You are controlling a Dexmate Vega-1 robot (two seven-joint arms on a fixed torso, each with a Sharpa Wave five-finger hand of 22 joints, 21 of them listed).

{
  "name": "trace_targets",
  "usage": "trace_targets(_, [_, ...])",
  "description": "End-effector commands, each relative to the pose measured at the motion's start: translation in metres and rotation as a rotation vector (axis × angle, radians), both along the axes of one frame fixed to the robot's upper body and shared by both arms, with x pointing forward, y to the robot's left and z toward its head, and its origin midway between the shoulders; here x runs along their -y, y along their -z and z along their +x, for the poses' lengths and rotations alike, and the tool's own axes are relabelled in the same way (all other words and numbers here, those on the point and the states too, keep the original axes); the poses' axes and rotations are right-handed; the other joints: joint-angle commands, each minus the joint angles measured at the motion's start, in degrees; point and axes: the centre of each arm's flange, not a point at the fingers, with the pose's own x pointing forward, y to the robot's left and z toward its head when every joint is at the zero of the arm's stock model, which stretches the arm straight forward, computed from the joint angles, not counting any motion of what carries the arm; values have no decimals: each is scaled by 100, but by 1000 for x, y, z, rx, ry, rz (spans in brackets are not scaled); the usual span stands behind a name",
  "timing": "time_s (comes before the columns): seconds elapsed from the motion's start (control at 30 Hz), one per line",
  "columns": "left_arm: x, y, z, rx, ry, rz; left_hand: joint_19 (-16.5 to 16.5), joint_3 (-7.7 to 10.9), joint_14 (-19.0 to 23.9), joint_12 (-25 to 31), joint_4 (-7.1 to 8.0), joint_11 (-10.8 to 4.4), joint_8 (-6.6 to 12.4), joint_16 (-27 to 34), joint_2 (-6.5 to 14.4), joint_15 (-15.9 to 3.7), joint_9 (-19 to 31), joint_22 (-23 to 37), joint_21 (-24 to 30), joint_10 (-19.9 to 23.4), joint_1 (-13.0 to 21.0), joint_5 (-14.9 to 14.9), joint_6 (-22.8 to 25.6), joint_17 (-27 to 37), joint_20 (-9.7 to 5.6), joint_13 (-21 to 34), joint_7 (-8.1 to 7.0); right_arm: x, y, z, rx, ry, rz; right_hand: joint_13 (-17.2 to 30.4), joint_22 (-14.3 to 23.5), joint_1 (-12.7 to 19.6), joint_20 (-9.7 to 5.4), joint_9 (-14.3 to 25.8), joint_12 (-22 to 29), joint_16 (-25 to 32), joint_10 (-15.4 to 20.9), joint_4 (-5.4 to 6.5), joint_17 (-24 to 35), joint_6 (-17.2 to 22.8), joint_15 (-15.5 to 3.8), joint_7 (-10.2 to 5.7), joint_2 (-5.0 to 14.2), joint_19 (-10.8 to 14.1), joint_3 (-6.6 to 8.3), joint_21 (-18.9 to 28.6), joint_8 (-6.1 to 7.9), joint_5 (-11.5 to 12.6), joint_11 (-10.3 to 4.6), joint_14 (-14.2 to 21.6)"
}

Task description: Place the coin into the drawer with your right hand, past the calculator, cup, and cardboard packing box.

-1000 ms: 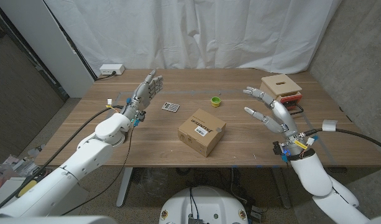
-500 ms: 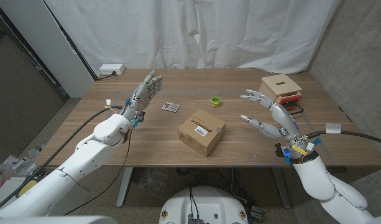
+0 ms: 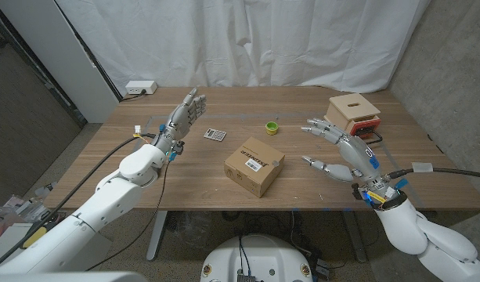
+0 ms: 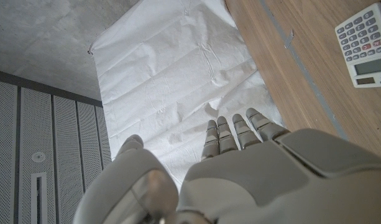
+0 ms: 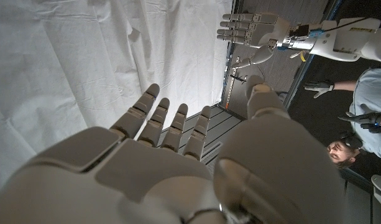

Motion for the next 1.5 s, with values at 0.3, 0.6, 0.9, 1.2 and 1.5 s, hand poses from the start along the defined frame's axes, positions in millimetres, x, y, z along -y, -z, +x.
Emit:
trace_targets(0.3, [2,-3,-4,10,-4,8,8,-33,58,-19,6,26,-6,-8,16,-16,11,31,-19,54,39,11,48,26,-17,22,-11,-15,11,7,133,132,-185,37,33,307,-351,85,-20,41,-87,29,38,104,-338,12,108,70,61,-12,120,170,30,19])
trace_targets(0.6, [3,1,-6,7,-1,11,7,-44,55,-23,8,16,-8,-10,19,-20,11,31,-23,52,37,11,51,26,-17,22,-11,-18,15,9,148,160,-224,47,44,442,-332,117,-38,24,-168,46,56,143,-283,13,206,-13,103,-47,167,239,51,-59])
trace_targets(0.9, [4,5,-9,9,-13,16,8,-56,49,-28,10,6,-10,-14,21,-25,11,31,-26,47,36,12,55,26,-14,22,-11,-12,19,14,146,181,-274,55,53,572,-330,144,-53,10,-255,56,71,268,-262,12,300,-114,145,-82,240,295,47,-151])
trace_targets(1.2, [3,7,-12,13,-21,13,2,-69,48,-32,11,-1,-17,-15,24,-24,11,31,-32,46,37,13,45,26,-21,23,-14,-9,21,24,147,189,-310,60,59,603,-303,164,-40,-1,-269,83,81,366,-203,14,299,-216,123,-114,296,322,-64,-233])
trace_targets(1.5, [1,4,-15,22,-46,39,-16,-82,31,-42,11,-9,-21,-22,30,-19,11,31,-43,28,41,15,42,26,-27,23,-13,-12,22,38,138,196,-336,63,64,602,-278,180,-53,-4,-350,117,92,477,-153,10,301,-294,91,-130,351,343,-134,-314])
